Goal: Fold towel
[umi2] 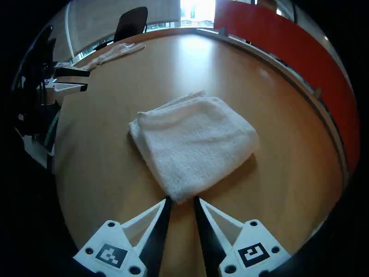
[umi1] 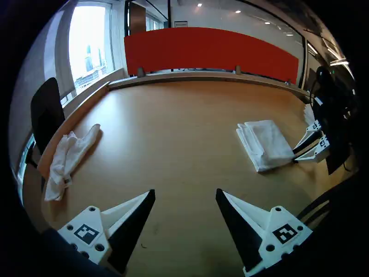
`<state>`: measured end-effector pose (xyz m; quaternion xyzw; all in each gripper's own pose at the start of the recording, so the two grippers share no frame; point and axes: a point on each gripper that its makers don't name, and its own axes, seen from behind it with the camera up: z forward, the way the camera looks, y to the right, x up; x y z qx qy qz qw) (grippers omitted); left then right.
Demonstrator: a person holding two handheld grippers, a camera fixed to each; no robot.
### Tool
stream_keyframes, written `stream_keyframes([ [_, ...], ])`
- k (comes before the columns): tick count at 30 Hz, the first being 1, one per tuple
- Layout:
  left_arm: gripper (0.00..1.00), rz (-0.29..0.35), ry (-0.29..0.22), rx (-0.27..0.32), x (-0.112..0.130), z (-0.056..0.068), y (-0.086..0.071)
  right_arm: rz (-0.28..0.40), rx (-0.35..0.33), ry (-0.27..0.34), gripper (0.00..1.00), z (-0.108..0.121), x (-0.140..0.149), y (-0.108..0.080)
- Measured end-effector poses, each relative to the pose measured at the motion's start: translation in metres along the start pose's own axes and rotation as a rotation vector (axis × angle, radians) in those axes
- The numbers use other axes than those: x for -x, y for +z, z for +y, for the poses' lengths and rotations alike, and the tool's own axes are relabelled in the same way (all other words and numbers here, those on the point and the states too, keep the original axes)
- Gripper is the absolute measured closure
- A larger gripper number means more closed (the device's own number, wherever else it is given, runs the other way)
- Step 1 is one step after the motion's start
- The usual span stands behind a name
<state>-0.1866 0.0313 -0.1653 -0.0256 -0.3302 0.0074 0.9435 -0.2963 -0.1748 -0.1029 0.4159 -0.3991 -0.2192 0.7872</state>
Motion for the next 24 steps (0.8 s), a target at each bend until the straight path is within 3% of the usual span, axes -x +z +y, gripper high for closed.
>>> stream_keyframes([
  [3, 0.02, -0.001, 0.001, 0.001, 0.0003, 0.0005, 0.0003, 0.0, -0.001, 0.004, 0.66, -0.0005, 0.0008, 0.001],
  [11, 0.02, -0.001, 0.002, 0.002, -0.0001, 0.0011, 0.0003, 0.003, -0.001, 0.023, 0.94, 0.0003, 0.002, 0.0013],
  [24, 0.02, 0.001, -0.004, 0.009, -0.0014, 0.0024, 0.0025, 0.029, 0.023, 0.02, 0.98, 0.0068, -0.0078, -0.0057],
])
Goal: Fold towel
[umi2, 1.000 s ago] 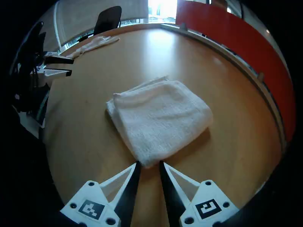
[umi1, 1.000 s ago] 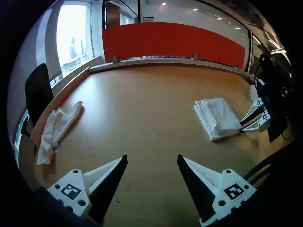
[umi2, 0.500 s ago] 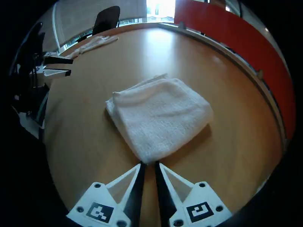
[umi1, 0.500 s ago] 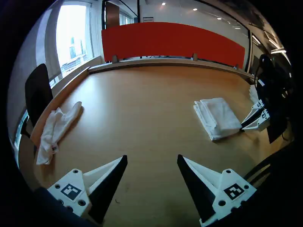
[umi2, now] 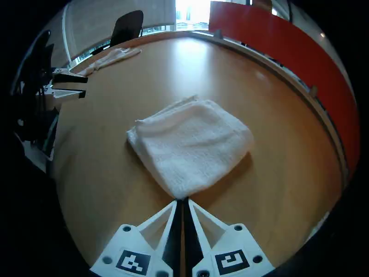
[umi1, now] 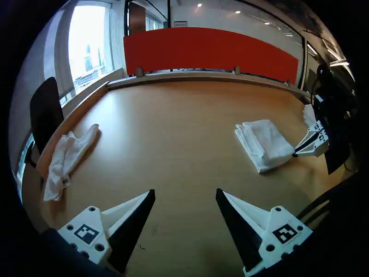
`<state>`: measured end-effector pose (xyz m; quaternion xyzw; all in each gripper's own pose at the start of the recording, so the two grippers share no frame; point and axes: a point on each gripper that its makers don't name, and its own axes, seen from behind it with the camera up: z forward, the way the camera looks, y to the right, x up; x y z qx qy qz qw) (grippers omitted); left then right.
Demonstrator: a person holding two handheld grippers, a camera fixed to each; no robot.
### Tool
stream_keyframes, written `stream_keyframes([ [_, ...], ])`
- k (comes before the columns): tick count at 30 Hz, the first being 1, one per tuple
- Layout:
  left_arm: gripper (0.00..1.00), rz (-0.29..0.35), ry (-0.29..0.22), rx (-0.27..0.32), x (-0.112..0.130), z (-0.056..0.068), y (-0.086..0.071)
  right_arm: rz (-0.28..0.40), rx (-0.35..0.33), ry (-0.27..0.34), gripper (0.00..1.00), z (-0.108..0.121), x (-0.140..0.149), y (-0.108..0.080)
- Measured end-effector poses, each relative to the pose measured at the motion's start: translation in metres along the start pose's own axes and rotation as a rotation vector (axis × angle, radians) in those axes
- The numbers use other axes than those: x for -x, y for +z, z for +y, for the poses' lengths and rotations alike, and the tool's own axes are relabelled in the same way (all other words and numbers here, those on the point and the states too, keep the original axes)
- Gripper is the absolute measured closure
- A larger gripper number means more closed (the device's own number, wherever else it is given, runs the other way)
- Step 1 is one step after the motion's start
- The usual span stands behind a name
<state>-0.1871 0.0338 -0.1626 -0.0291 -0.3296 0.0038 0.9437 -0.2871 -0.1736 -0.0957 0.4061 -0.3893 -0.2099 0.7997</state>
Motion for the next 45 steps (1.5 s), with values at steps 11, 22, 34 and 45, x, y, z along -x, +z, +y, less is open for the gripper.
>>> stream_keyframes([
  [11, 0.02, 0.011, -0.001, -0.004, -0.003, -0.004, 0.0, 0.055, 0.037, -0.026, 0.98, 0.01, -0.031, -0.014],
  [22, 0.02, 0.023, -0.009, -0.005, -0.005, -0.003, -0.001, 0.143, 0.063, -0.074, 0.98, 0.023, -0.093, -0.04],
  [34, 0.02, 0.044, -0.001, -0.001, -0.018, -0.005, -0.001, 0.229, 0.104, -0.157, 0.98, 0.042, -0.159, -0.077],
  [45, 0.02, 0.057, -0.001, 0.002, -0.024, -0.004, -0.003, 0.272, 0.173, -0.179, 0.98, 0.068, -0.186, -0.107],
])
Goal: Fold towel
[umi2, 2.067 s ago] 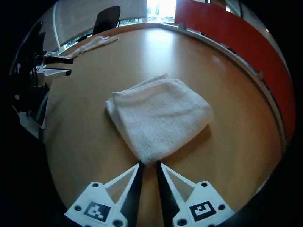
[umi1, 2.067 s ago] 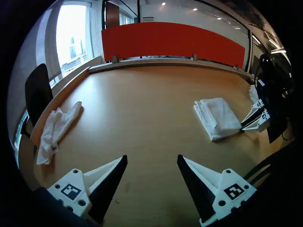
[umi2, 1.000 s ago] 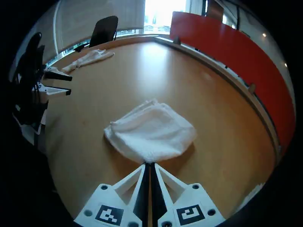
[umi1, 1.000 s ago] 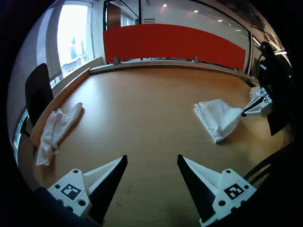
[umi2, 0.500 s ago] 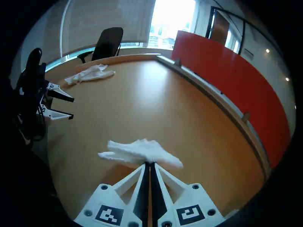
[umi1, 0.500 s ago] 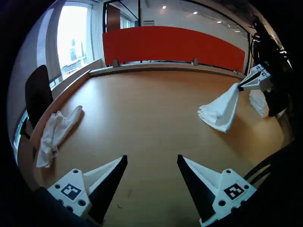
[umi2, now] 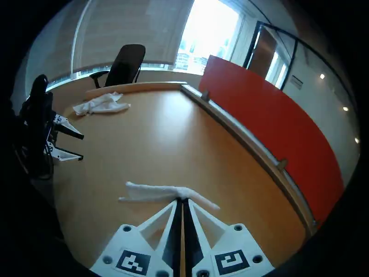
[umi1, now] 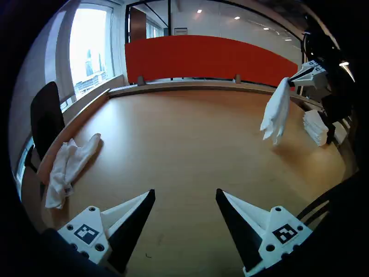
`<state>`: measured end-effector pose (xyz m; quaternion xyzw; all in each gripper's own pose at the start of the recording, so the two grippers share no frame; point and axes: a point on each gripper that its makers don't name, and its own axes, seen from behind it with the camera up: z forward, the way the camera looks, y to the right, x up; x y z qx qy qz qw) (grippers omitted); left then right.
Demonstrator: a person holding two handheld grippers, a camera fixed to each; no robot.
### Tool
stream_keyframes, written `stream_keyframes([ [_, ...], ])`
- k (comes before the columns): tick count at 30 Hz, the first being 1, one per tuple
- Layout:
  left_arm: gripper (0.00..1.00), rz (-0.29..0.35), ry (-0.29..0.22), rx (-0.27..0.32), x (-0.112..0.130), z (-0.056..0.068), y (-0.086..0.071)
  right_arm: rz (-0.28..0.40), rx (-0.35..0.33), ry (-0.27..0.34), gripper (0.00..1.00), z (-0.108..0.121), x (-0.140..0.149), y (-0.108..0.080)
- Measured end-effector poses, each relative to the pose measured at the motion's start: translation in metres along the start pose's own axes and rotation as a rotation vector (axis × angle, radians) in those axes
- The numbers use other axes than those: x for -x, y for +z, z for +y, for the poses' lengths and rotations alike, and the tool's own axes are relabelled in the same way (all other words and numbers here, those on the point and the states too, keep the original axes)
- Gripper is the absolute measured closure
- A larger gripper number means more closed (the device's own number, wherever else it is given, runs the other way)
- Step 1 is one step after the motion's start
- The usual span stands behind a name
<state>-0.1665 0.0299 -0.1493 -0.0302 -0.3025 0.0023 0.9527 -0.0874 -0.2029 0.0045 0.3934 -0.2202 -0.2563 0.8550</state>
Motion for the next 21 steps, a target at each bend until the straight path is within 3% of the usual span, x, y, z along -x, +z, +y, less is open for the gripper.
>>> stream_keyframes([
  [21, 0.02, 0.003, 0.008, 0.01, -0.007, 0.008, 0.005, -0.008, 0.077, 0.05, 0.98, 0.063, 0.013, -0.03],
])
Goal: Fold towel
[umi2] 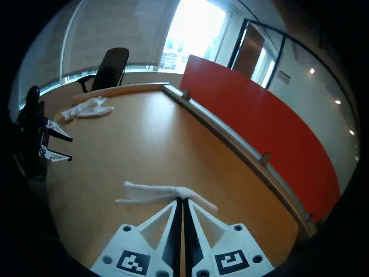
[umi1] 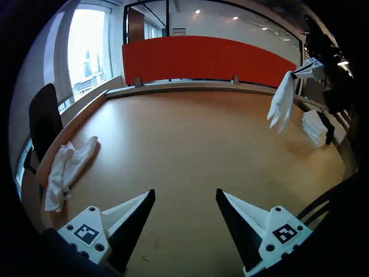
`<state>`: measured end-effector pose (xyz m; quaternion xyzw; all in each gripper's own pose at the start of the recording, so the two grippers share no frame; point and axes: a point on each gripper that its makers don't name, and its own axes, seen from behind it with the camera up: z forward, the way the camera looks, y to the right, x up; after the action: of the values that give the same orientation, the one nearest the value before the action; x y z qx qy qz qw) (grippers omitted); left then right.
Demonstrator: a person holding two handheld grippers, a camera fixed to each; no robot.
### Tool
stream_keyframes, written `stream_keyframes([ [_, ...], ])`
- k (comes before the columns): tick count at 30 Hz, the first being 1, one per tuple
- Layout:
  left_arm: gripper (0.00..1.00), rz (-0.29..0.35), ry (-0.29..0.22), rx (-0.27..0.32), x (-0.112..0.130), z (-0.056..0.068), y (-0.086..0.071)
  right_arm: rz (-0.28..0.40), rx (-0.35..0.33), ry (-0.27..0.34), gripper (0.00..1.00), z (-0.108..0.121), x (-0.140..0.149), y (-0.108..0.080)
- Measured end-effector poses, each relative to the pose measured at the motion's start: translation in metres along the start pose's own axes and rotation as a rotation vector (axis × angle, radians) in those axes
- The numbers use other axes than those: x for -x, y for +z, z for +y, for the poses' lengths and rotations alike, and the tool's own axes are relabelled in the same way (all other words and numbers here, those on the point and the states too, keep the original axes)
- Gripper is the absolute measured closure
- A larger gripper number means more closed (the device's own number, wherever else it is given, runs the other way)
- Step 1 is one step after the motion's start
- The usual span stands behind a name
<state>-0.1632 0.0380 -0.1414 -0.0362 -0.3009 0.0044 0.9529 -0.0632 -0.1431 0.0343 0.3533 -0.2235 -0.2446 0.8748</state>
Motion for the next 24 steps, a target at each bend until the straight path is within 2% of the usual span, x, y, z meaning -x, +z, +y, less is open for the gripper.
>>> stream_keyframes([
  [24, 0.02, -0.012, 0.006, -0.014, -0.004, -0.006, 0.003, -0.038, 0.138, 0.086, 0.98, 0.106, 0.043, -0.036],
])
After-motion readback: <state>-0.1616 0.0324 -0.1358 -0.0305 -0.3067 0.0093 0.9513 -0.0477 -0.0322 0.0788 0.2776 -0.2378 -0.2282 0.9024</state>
